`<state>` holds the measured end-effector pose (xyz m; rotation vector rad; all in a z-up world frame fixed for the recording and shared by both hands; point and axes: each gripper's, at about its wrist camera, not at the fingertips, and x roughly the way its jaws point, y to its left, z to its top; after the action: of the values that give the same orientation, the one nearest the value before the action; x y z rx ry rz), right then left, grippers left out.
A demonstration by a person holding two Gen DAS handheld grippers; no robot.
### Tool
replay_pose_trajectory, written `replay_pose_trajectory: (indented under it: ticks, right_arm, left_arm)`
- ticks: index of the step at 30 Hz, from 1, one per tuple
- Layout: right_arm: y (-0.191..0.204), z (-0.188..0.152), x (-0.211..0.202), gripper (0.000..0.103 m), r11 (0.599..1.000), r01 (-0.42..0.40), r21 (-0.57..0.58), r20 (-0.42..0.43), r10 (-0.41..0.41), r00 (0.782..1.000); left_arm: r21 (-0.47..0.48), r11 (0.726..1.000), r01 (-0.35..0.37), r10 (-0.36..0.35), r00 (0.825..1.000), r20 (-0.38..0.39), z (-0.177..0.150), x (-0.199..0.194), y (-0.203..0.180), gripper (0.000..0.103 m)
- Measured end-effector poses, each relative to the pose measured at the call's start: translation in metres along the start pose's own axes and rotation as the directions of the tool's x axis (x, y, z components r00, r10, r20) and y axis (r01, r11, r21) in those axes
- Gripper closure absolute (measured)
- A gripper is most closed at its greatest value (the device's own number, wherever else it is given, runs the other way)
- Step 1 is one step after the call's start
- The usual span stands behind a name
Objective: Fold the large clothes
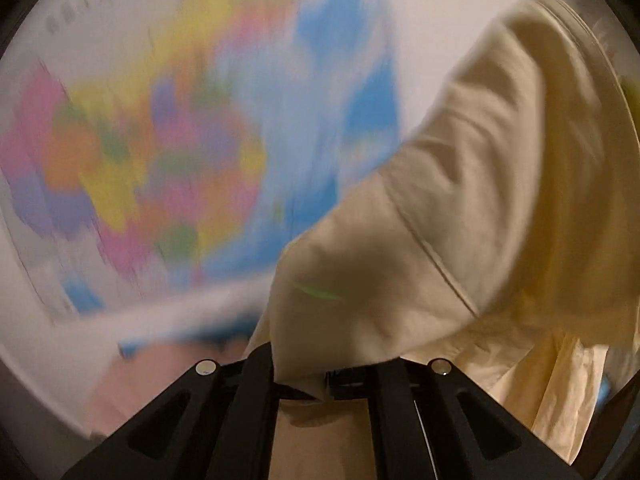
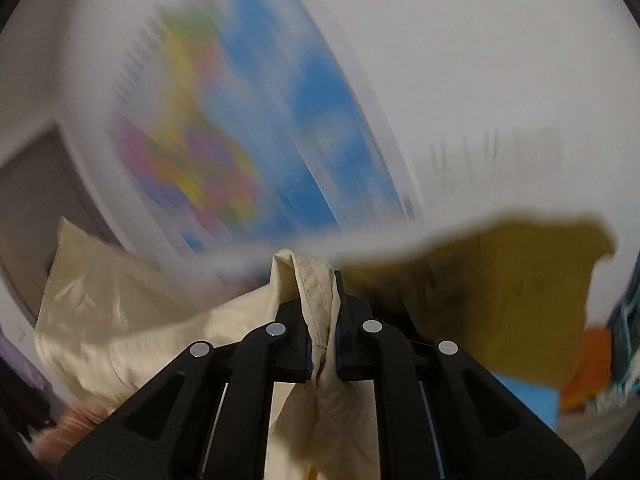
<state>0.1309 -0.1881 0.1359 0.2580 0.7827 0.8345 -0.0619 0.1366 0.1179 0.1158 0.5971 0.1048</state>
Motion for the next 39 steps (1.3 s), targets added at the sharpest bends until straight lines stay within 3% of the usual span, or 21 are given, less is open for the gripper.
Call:
replay_pose_trajectory:
  ticks: [2,3,6,8,11,14,15,17,20,22,24,25,26,27,28,30,32,33,34,37,39]
  right_arm:
    - [-0.037,-0.012,0.075,0.095,0.994,0.086,0.067,-0.123,-0.077,0.989]
    - [-0.05,-0.016,0.095,0.095,0.99,0.096,0.101,-0.159,-0.079,0.984]
    - [-0.085,-0.021,0.144,0.093,0.971,0.183,0.154,-0.227,-0.146,0.963]
    - [-0.093,-0.017,0.158,0.074,0.96,0.256,0.111,-0.261,-0.22,0.94]
    - [-0.074,-0.011,0.151,0.049,0.935,0.351,-0.054,-0.241,-0.354,0.904]
    - [-0.029,-0.004,0.125,0.013,0.867,0.409,-0.283,-0.088,-0.448,0.889]
    - [-0.006,-0.011,0.114,0.011,0.838,0.388,-0.382,-0.048,-0.438,0.898]
    - [0.034,-0.031,0.118,0.009,0.766,0.335,-0.549,-0.018,-0.412,0.911]
    - [0.057,-0.062,0.15,0.011,0.689,0.257,-0.677,-0.087,-0.422,0.902]
    - [0.062,-0.081,0.188,0.019,0.593,0.269,-0.759,-0.084,-0.499,0.862]
    - [0.055,-0.081,0.218,0.036,0.564,0.283,-0.776,-0.097,-0.551,0.829]
    - [0.044,-0.073,0.23,0.057,0.594,0.303,-0.745,-0.125,-0.571,0.812]
    - [0.034,-0.061,0.235,0.092,0.645,0.306,-0.7,-0.167,-0.564,0.808]
    - [0.025,-0.048,0.237,0.1,0.683,0.323,-0.655,-0.18,-0.557,0.811]
    - [0.018,-0.036,0.234,0.1,0.72,0.335,-0.607,-0.189,-0.541,0.82]
    - [-0.005,-0.009,0.224,0.1,0.839,0.302,-0.453,-0.233,-0.438,0.868]
    - [-0.023,-0.002,0.222,0.096,0.881,0.301,-0.365,-0.261,-0.407,0.876]
    - [-0.031,-0.004,0.221,0.088,0.888,0.314,-0.335,-0.282,-0.413,0.866]
    - [-0.036,-0.004,0.217,0.066,0.884,0.337,-0.323,-0.275,-0.429,0.861]
    - [-0.027,-0.007,0.164,0.031,0.885,0.362,-0.292,-0.173,-0.421,0.89]
    - [-0.018,-0.017,0.113,0.032,0.899,0.332,-0.285,-0.118,-0.376,0.919]
  left_arm:
    - [-0.007,1.0,-0.023,0.022,0.992,-0.126,-0.017,0.07,0.007,0.102]
    - [-0.045,0.999,-0.03,0.02,0.977,-0.21,-0.033,0.108,0.012,0.102]
    - [-0.09,0.994,-0.059,0.029,0.951,-0.308,-0.057,0.177,0.026,0.102]
    - [-0.145,0.989,-0.025,-0.027,0.936,-0.35,-0.059,0.204,0.04,0.101]
    - [-0.167,0.985,-0.038,-0.028,0.928,-0.372,-0.058,0.222,0.061,0.097]
    - [-0.175,0.984,-0.024,-0.045,0.924,-0.38,-0.066,0.23,0.068,0.084]
    - [-0.173,0.985,-0.019,-0.048,0.924,-0.379,-0.067,0.233,0.07,0.083]
    - [-0.166,0.986,-0.013,-0.052,0.923,-0.382,-0.069,0.243,0.076,0.083]
    - [-0.175,0.985,0.001,-0.069,0.92,-0.387,-0.07,0.239,0.07,0.083]
    - [-0.186,0.983,0.006,-0.079,0.918,-0.389,-0.069,0.242,0.069,0.083]
    - [-0.187,0.982,0.006,-0.079,0.918,-0.389,-0.062,0.232,0.073,0.082]
    - [-0.185,0.983,0.01,-0.081,0.92,-0.385,-0.062,0.229,0.074,0.081]
    - [-0.182,0.983,0.02,-0.09,0.921,-0.38,-0.063,0.225,0.074,0.08]
    - [-0.18,0.983,0.028,-0.094,0.923,-0.373,-0.066,0.217,0.076,0.079]
    - [-0.174,0.984,0.035,-0.098,0.926,-0.365,-0.064,0.213,0.079,0.077]
    - [-0.16,0.985,0.065,-0.117,0.931,-0.344,-0.066,0.201,0.079,0.065]
    - [-0.145,0.986,0.084,-0.128,0.937,-0.325,-0.069,0.188,0.078,0.061]
    - [-0.137,0.986,0.097,-0.137,0.938,-0.317,-0.068,0.178,0.076,0.061]
    - [-0.129,0.985,0.116,-0.151,0.938,-0.31,-0.069,0.171,0.074,0.059]
    - [-0.094,0.981,0.17,-0.189,0.942,-0.279,-0.069,0.133,0.062,0.051]
    - [-0.059,0.976,0.211,-0.219,0.943,-0.249,-0.078,0.112,0.055,0.041]
